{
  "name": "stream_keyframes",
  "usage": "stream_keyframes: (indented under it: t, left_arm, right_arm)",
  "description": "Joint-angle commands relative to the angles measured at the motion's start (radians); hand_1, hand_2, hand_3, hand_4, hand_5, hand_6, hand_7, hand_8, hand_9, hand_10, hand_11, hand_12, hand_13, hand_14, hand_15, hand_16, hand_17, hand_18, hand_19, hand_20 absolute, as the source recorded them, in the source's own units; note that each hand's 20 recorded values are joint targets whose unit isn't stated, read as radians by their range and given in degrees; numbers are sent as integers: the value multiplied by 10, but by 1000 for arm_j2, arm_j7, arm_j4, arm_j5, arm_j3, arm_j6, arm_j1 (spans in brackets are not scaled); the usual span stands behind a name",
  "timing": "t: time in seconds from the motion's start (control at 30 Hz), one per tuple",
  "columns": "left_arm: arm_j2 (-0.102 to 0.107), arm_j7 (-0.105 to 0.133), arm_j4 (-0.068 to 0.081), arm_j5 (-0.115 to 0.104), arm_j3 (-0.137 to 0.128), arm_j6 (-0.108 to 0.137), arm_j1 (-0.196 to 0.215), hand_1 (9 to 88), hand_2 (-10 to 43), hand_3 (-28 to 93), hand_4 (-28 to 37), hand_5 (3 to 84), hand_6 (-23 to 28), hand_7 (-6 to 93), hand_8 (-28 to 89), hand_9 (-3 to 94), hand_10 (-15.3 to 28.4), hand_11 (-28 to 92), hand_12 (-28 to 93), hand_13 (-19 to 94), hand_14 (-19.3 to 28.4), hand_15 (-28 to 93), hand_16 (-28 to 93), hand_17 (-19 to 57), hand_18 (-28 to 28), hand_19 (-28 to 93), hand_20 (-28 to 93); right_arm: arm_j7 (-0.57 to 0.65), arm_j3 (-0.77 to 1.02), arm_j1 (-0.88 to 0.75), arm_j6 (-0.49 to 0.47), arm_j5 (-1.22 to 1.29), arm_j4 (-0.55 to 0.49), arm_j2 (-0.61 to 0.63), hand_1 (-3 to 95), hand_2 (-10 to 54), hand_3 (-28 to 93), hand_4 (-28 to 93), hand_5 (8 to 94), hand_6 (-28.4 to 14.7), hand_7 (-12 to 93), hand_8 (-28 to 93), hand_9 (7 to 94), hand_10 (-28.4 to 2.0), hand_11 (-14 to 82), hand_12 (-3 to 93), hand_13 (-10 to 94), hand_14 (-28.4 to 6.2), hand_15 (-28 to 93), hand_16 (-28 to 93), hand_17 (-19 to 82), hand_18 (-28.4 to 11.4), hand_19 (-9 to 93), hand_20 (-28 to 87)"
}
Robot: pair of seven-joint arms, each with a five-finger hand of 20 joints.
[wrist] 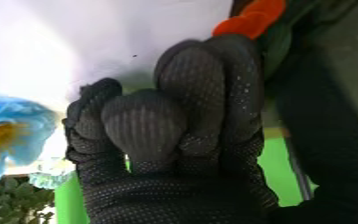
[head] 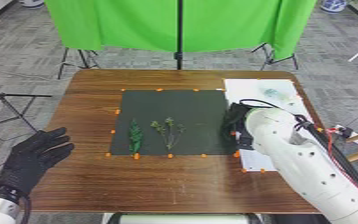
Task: Arrange flowers
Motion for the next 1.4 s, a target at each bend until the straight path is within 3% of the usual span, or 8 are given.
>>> stream_keyframes:
  t: [0.03,0.13,0.33,0.47,0.87,1.17,1.4]
  left_arm:
    - [-14,-5,5,10,1,-3,14,267,57,728,-283,413,65,247,-117,346,156,337,144,275,184,507,-73,-63,239,625,-32]
    - [-16,-2,5,10,4,1,13,268,57,728,-283,412,64,249,-118,345,156,337,144,275,183,508,-73,-63,239,625,-32]
    - [-20,-2,4,10,4,-2,16,269,58,727,-283,413,64,251,-120,344,155,338,145,275,184,509,-73,-63,238,625,-32]
    - [-21,2,3,10,3,1,18,270,59,727,-283,414,64,251,-120,344,155,339,144,275,184,510,-74,-63,239,625,-32]
    - [-21,3,2,10,0,4,19,271,60,725,-283,414,65,250,-119,346,155,343,144,275,183,510,-75,-63,239,627,-34]
    - [-20,4,3,9,3,1,17,270,60,727,-283,415,66,247,-118,346,155,342,143,276,183,510,-75,-63,239,627,-34]
    - [-21,3,3,10,3,-1,17,269,59,728,-283,416,67,248,-118,346,155,342,143,275,184,509,-75,-63,238,627,-35]
  right_arm:
    - [-105,-80,-222,211,-19,54,34,346,29,918,-190,910,-69,607,-264,896,-97,475,253,823,-61,718,269,357,-200,901,359]
    - [-144,-91,-239,330,-47,48,49,339,31,930,-147,904,-81,621,-187,894,-102,500,261,810,-75,753,278,353,-206,907,377]
    - [-190,-111,-256,518,-105,40,74,321,30,932,-41,926,-103,678,-262,888,-115,558,270,799,-100,819,287,344,-212,925,415]
    - [-214,-109,-259,601,-151,29,87,320,25,932,-25,914,-108,698,-223,893,-117,562,275,804,-104,826,292,345,-213,930,419]
    - [-215,-2,-287,656,-151,-99,98,318,24,932,8,910,-116,712,-173,900,-120,566,278,812,-106,829,296,354,-216,932,429]
    - [-351,-36,-255,712,-181,-198,82,317,28,932,10,916,-113,713,-199,900,-117,566,282,813,-103,828,299,357,-216,932,433]
    - [-452,-136,-165,692,-249,-174,81,316,30,932,9,916,-111,719,-217,901,-115,566,282,814,-101,827,300,358,-213,932,431]
